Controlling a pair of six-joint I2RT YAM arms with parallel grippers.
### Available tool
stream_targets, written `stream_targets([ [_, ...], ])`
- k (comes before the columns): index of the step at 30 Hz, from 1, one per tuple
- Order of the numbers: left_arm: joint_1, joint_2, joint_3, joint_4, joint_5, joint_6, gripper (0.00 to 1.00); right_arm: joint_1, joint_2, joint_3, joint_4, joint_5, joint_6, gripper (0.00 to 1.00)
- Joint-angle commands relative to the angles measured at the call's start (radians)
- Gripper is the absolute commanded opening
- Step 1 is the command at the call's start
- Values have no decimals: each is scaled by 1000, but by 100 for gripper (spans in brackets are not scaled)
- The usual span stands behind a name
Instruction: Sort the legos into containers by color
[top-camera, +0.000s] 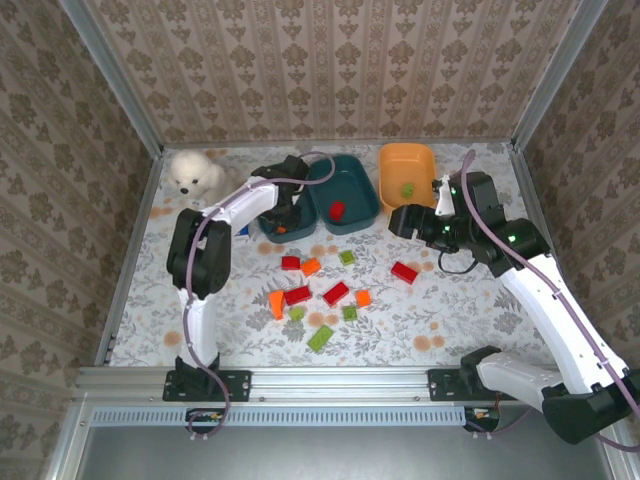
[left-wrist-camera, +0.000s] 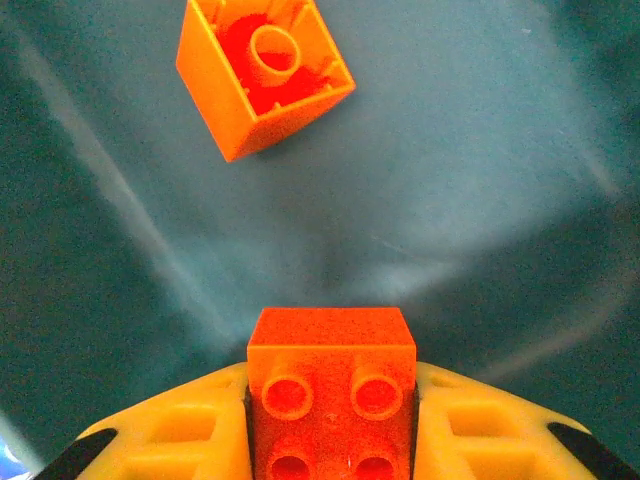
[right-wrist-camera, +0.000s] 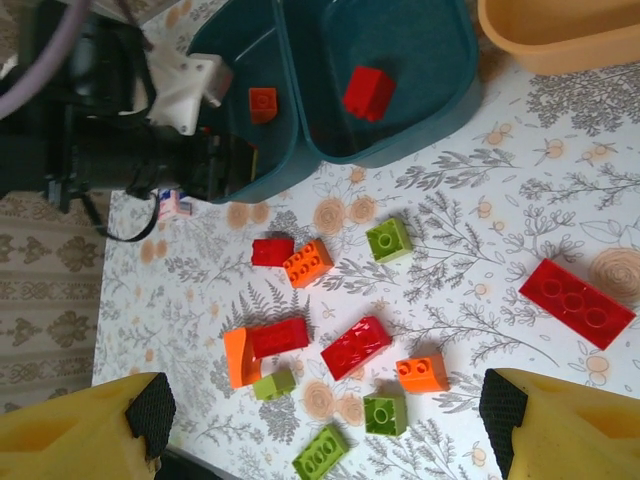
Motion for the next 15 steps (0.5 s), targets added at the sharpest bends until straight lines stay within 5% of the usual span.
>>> stream_targets([
  [1,11,34,59,-33,-23,0,29,-3,5,0,14,-34,-11,83],
  [5,19,77,84,-51,-33,-1,30,-3,10,-3,17,-40,-6,83],
  [15,2,72,160,-87,-76,-12,58,-2,28,-3,17,-45,-19,84],
])
